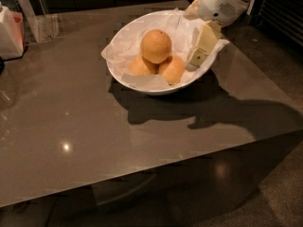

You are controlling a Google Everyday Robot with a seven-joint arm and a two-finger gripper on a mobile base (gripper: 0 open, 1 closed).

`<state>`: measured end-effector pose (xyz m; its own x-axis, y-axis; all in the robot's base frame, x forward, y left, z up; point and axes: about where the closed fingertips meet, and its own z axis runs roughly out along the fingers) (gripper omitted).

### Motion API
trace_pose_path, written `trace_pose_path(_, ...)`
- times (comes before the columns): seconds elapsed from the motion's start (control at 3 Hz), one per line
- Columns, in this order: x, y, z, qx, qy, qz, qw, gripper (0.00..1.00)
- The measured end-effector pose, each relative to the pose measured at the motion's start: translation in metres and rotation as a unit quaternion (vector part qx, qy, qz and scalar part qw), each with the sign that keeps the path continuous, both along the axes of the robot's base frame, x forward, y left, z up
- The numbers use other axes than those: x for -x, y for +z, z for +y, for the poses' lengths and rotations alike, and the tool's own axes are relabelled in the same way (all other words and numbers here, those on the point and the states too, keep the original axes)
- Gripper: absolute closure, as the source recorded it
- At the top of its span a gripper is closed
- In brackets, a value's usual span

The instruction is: Pick orange from white bowl

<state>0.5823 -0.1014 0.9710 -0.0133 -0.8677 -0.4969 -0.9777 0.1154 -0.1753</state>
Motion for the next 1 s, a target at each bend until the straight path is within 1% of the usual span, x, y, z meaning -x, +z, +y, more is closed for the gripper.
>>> trace_pose_path(0.33,-0.015,-0.019,0.024,-0.005,0.021,0.021,0.9995,0.0)
trace_pose_path(0.67,-0.027,-0.031,0.044,0.001,0.041,0.033,0.9986,0.0)
trace_pose_path(1.0,-0.04,-0.043,0.058,0.015,0.054,0.046,0.9974,0.0)
